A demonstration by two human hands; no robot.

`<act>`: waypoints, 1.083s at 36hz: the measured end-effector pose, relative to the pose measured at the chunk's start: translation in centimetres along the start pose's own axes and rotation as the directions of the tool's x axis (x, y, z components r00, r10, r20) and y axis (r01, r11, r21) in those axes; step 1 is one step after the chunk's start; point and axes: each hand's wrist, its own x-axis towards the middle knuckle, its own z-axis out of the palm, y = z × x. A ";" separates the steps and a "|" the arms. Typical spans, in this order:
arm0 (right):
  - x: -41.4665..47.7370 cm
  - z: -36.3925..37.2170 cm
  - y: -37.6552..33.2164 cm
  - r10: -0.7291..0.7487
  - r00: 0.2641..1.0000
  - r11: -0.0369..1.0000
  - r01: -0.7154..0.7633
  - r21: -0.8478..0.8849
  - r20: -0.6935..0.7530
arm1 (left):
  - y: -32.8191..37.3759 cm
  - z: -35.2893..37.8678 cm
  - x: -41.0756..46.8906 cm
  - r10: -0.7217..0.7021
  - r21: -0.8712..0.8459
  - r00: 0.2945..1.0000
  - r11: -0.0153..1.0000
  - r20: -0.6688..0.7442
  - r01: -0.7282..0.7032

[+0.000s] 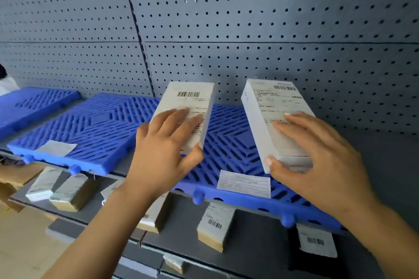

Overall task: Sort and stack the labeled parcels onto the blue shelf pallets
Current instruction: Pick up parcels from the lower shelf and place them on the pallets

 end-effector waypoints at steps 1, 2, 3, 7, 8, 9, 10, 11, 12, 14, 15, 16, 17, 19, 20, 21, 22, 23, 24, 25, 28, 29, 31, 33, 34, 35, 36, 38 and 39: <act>-0.1 0.2 -0.6 0.023 1.000 1.000 -0.023 -0.019 -0.015 | -0.6 0.1 0.3 0.036 -0.011 0.999 0.999 0.003 -0.036; -0.2 0.4 -1.3 0.044 0.999 0.998 -0.045 -0.035 -0.030 | -1.2 0.2 0.5 0.068 -0.023 0.998 0.997 0.006 -0.068; -0.4 0.5 -2.0 0.066 0.997 0.997 -0.068 -0.045 -0.044 | -1.8 0.3 0.8 0.095 -0.037 0.995 0.995 0.010 -0.094; -1.3 0.7 -4.5 0.165 0.982 0.980 -0.174 -0.095 -0.091 | -3.5 0.6 1.1 0.187 -0.095 0.982 0.978 0.020 -0.184; -1.5 0.6 -5.2 0.185 0.978 0.975 -0.195 -0.109 -0.100 | -3.8 0.7 1.0 0.208 -0.111 0.978 0.973 0.023 -0.204; -1.9 0.6 -5.8 0.200 0.974 0.970 -0.213 -0.119 -0.107 | -4.0 0.7 1.0 0.226 -0.125 0.974 0.967 0.029 -0.221; -2.2 0.5 -6.3 0.212 0.971 0.966 -0.226 -0.128 -0.115 | -4.3 0.7 1.0 0.240 -0.137 0.970 0.963 0.035 -0.233; -2.5 0.4 -6.8 0.218 0.968 0.962 -0.235 -0.140 -0.124 | -4.4 0.8 0.9 0.250 -0.149 0.967 0.959 0.044 -0.241; -2.8 0.3 -7.3 0.220 0.966 0.959 -0.239 -0.154 -0.133 | -4.6 0.8 0.8 0.256 -0.162 0.965 0.956 0.051 -0.245; -3.3 0.1 -8.1 0.219 0.965 0.954 -0.243 -0.179 -0.143 | -4.7 0.7 0.6 0.266 -0.190 0.962 0.949 0.054 -0.252; -3.6 0.0 -8.5 0.220 0.965 0.952 -0.245 -0.184 -0.145 | -4.7 0.7 0.5 0.272 -0.202 0.961 0.945 0.047 -0.257; -3.8 -0.2 -8.8 0.221 0.964 0.951 -0.247 -0.186 -0.148 | -4.7 0.6 0.4 0.276 -0.212 0.960 0.941 0.038 -0.263; -4.0 -0.3 -9.1 0.221 0.963 0.951 -0.248 -0.188 -0.151 | -4.7 0.7 0.3 0.279 -0.218 0.960 0.939 0.034 -0.265; -4.3 -0.7 -9.5 0.210 0.965 0.951 -0.239 -0.196 -0.156 | -4.5 0.7 0.3 0.274 -0.222 0.961 0.941 0.048 -0.257; -4.5 -0.9 -9.6 0.204 0.966 0.951 -0.234 -0.202 -0.158 | -4.3 0.7 0.4 0.265 -0.223 0.962 0.944 0.068 -0.245; -4.6 -1.1 -9.7 0.201 0.967 0.950 -0.232 -0.208 -0.158 | -4.0 0.8 0.5 0.256 -0.224 0.962 0.947 0.095 -0.230; -4.8 -1.3 -9.7 0.201 0.967 0.949 -0.231 -0.213 -0.157 | -3.8 0.8 0.7 0.247 -0.226 0.961 0.950 0.125 -0.215; -4.9 -1.5 -9.7 0.202 0.967 0.948 -0.233 -0.216 -0.156 | -3.5 1.0 0.8 0.238 -0.227 0.959 0.953 0.156 -0.199; -5.0 -1.7 -9.8 0.204 0.966 0.947 -0.235 -0.218 -0.157 | -3.3 1.1 1.0 0.230 -0.226 0.955 0.956 0.187 -0.186; -5.1 -1.9 -9.8 0.204 0.966 0.946 -0.236 -0.221 -0.158 | -3.1 1.3 1.1 0.223 -0.220 0.950 0.960 0.218 -0.175; -5.3 -2.2 -9.9 0.200 0.966 0.945 -0.234 -0.227 -0.164 | -2.6 2.0 1.5 0.210 -0.200 0.935 0.967 0.286 -0.156; -5.4 -2.3 -9.9 0.200 0.966 0.946 -0.234 -0.225 -0.165 | -2.5 2.1 1.6 0.206 -0.190 0.929 0.970 0.307 -0.152; -5.6 -2.4 -9.8 0.197 0.966 0.949 -0.231 -0.216 -0.166 | -2.2 2.5 1.7 0.199 -0.160 0.915 0.976 0.350 -0.150; -5.8 -2.5 -9.7 0.192 0.967 0.952 -0.225 -0.209 -0.166 | -2.1 2.7 1.8 0.199 -0.134 0.905 0.978 0.376 -0.159; -5.8 -2.6 -9.6 0.191 0.968 0.952 -0.224 -0.208 -0.165 | -2.1 2.6 1.9 0.200 -0.132 0.900 0.978 0.387 -0.161; -5.9 -2.7 -9.6 0.191 0.968 0.953 -0.222 -0.205 -0.164 | -2.1 2.5 1.9 0.199 -0.133 0.894 0.978 0.400 -0.158; -6.0 -2.8 -9.5 0.189 0.968 0.954 -0.220 -0.202 -0.162 | -2.1 2.3 1.8 0.197 -0.136 0.892 0.979 0.408 -0.154; -6.0 -2.9 -9.4 0.187 0.970 0.958 -0.215 -0.190 -0.154 | -2.2 1.7 1.5 0.198 -0.141 0.901 0.978 0.387 -0.154; -6.0 -3.0 -9.4 0.184 0.972 0.961 -0.210 -0.182 -0.148 | -2.3 1.4 1.3 0.200 -0.135 0.909 0.978 0.366 -0.161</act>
